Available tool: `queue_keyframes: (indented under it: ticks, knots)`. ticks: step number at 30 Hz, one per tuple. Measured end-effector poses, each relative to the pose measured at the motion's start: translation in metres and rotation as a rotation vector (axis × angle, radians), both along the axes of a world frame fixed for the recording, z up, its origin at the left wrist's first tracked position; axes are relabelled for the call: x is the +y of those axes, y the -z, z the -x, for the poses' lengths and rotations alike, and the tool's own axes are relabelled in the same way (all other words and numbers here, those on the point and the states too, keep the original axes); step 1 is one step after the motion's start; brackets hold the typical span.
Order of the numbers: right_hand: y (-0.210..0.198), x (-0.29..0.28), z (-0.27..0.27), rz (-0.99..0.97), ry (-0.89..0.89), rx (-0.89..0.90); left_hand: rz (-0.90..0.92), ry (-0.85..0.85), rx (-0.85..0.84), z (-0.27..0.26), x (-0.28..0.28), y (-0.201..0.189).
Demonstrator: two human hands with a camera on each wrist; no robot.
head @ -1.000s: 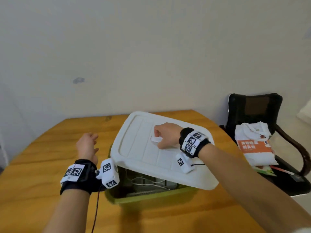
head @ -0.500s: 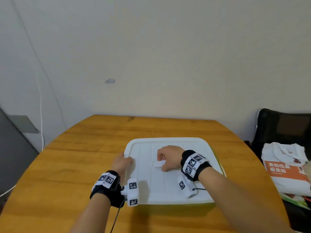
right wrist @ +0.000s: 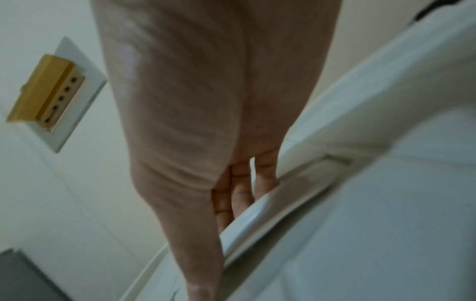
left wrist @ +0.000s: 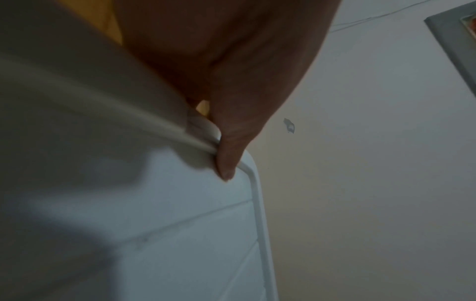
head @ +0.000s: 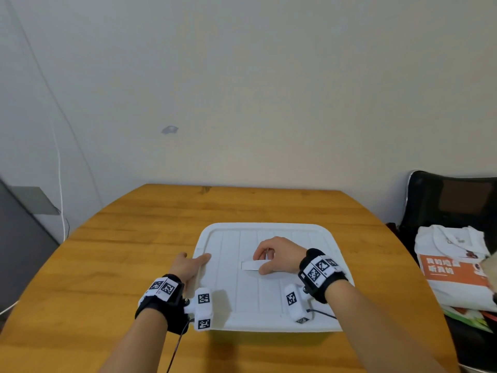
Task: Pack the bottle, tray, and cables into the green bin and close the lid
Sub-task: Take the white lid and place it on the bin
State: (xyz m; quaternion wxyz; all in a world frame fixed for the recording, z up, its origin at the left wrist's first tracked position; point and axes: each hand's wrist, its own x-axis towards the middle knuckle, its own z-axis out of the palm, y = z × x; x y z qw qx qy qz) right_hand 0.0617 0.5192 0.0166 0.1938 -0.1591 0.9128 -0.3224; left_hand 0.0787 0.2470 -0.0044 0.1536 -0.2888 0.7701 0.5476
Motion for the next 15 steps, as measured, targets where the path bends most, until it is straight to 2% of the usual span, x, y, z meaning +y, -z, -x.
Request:
queue_keyframes:
  ticks: [3,6,8,9,10,12,14,15]
  knots:
    - [0.007,0.008,-0.005,0.135,0.064,-0.023,0.104,0.012,-0.036,-0.003,-0.004,-0.001]
    - [0.002,0.022,-0.013,0.402,0.173,-0.130,0.169,0.064,-0.048,0.000,-0.006,0.002]
    - [0.000,0.038,-0.018,0.549,0.331,-0.140,0.207,0.106,-0.042,0.003,-0.006,0.002]
    - [0.000,0.047,-0.019,0.566,0.433,-0.066,0.223,0.118,-0.039,0.004,-0.005,0.003]
    - [0.001,0.058,-0.020,0.541,0.541,0.040,0.239,0.128,-0.036,0.005,-0.005,0.003]
    - [0.002,0.079,-0.023,0.347,0.733,0.215,0.281,0.144,-0.029,0.005,-0.004,0.002]
    - [0.009,0.101,-0.025,0.063,0.862,0.196,0.342,0.167,-0.031,0.005,-0.004,0.001]
    - [0.015,0.112,-0.025,-0.040,0.904,0.106,0.367,0.177,-0.030,0.004,-0.004,0.001]
